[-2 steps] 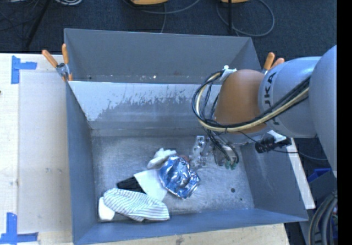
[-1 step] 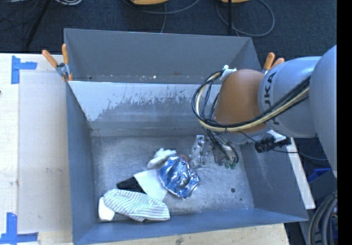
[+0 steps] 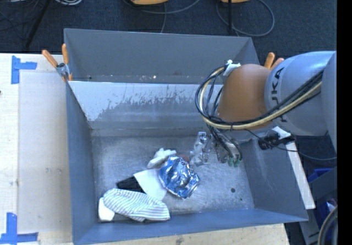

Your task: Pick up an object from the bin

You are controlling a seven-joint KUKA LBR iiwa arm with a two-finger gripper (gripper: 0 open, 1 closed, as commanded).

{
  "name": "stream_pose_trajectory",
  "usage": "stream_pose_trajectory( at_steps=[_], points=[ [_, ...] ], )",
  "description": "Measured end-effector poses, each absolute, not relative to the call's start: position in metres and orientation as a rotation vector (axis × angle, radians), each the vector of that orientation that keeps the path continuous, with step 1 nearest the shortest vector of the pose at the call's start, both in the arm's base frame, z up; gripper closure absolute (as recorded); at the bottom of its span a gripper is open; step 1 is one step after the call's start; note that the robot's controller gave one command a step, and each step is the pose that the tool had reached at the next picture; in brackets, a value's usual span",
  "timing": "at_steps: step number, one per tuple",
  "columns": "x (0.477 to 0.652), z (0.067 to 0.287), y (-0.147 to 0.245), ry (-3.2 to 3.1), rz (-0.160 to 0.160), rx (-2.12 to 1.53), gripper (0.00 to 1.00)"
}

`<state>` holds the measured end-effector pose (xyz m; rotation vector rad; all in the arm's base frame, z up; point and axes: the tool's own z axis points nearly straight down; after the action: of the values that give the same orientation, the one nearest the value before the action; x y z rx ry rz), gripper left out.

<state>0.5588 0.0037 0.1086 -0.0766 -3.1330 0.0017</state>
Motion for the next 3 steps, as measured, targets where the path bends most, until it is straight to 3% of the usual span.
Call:
stream_pose_trajectory(
  at_steps=[1, 2, 3],
  points=[
    [0.556, 0.177, 0.009, -3.137, 0.0, -0.055, 1.0],
    [0.553, 0.214, 0.022, -3.144, 0.0, -0.019, 1.0],
    [0.555, 0.129, 0.011, -3.123, -0.001, 0.307, 0.0]
  ],
)
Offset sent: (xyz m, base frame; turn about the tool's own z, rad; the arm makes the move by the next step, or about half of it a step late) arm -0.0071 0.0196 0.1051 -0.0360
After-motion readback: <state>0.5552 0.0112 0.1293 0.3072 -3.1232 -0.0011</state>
